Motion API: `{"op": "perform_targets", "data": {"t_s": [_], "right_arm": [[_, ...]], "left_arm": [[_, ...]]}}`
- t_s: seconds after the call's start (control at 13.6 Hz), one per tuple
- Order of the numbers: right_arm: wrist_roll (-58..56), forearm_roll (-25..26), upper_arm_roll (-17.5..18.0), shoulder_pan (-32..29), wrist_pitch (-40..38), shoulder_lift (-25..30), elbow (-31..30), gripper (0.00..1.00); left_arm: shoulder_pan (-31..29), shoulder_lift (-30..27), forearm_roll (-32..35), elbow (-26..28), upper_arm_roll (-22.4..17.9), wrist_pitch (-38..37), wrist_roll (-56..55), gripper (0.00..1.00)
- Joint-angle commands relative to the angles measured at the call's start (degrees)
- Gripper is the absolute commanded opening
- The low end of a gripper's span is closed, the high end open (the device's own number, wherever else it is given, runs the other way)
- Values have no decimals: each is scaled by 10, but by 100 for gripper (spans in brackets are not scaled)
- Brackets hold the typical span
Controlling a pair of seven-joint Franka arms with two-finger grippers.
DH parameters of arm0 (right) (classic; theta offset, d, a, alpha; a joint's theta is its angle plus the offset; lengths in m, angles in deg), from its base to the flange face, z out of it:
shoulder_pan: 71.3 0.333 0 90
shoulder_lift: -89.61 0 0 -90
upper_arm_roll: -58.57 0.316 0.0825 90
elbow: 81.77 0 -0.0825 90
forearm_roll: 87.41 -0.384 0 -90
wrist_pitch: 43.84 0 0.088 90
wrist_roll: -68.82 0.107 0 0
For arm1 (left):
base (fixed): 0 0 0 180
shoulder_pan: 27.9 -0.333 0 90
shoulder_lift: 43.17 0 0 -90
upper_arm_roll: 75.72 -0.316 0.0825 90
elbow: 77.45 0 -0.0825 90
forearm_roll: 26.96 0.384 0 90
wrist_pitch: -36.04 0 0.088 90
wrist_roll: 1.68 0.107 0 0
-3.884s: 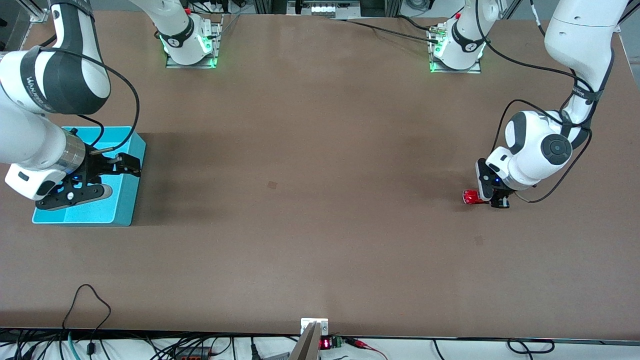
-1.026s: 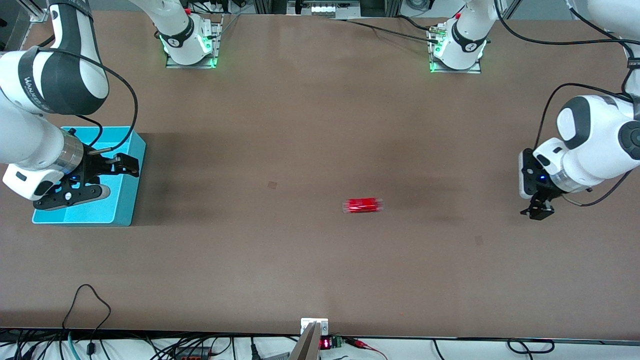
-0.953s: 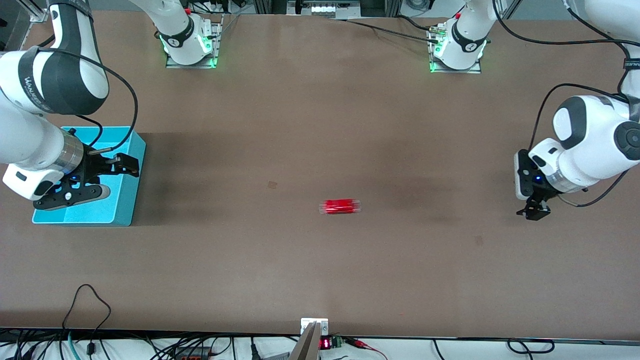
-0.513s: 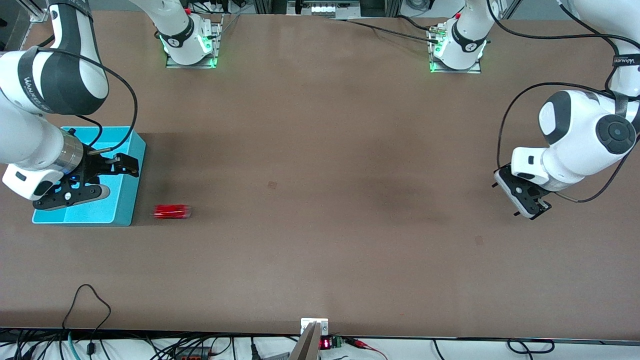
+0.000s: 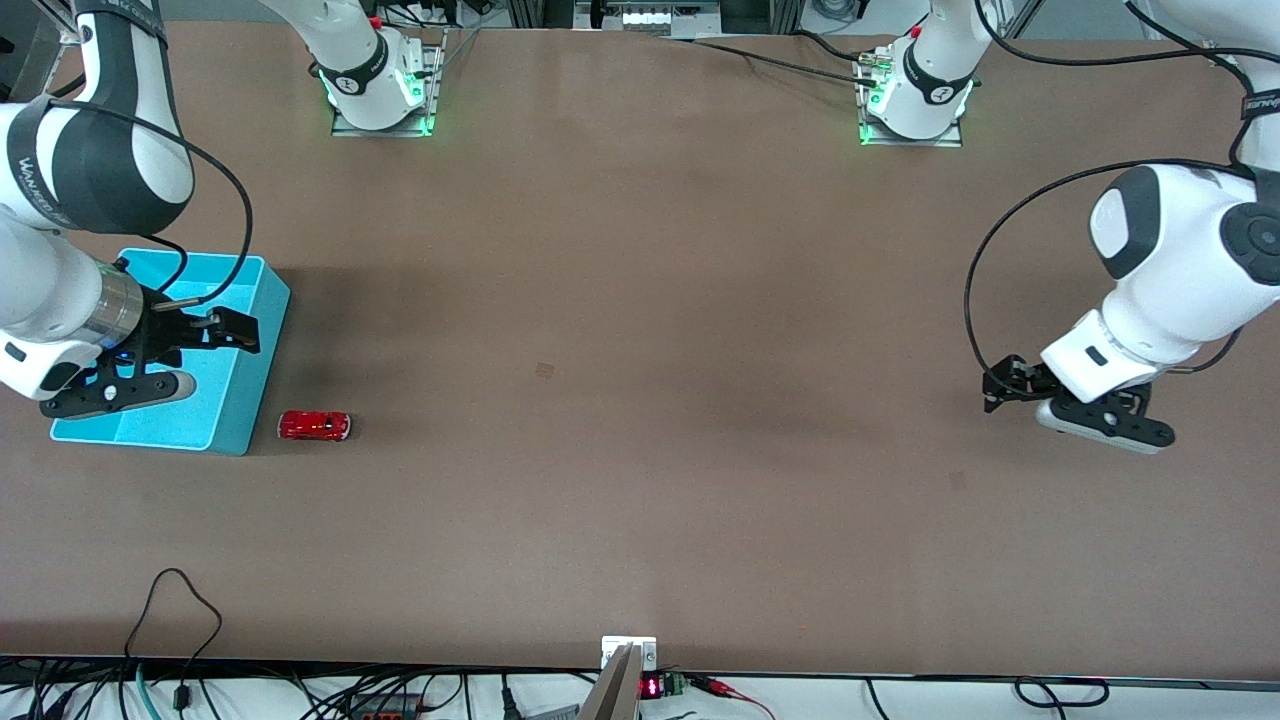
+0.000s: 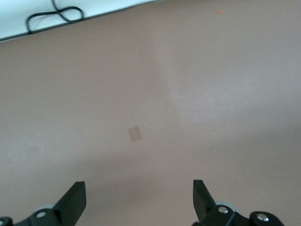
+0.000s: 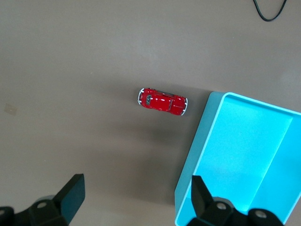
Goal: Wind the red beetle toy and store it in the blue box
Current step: 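Move the right gripper to the car while the left gripper withdraws, then lower the right gripper and grasp the red car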
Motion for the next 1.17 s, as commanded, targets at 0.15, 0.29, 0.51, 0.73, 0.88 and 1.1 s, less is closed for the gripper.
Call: {"op": "perform_targets", "data": {"t_s": [0.15, 0.29, 0.51, 0.73, 0.88, 1.1], "right_arm": [[-3, -2, 5, -5, -8, -3, 1, 100], [-36, -3, 5, -5, -4, -14, -5, 100], [-89, -2, 10, -3, 42, -18, -58, 100], [-191, 1, 28, -4, 129, -4, -165, 100], [-296, 7, 32, -10, 201, -1, -220, 100], [-455, 13, 32, -15, 289, -14, -261, 100]], "left_arm": [[19, -27, -5, -110, -39, -168, -71, 100], [58, -47, -26, -122, -90, -218, -94, 100], [109, -83, -45, -120, -139, -247, -100, 100], [121, -105, -45, -117, -147, -302, -110, 100], [114, -117, -45, -109, -149, -303, -111, 100], [108, -143, -43, -55, -148, -265, -111, 100]]}}
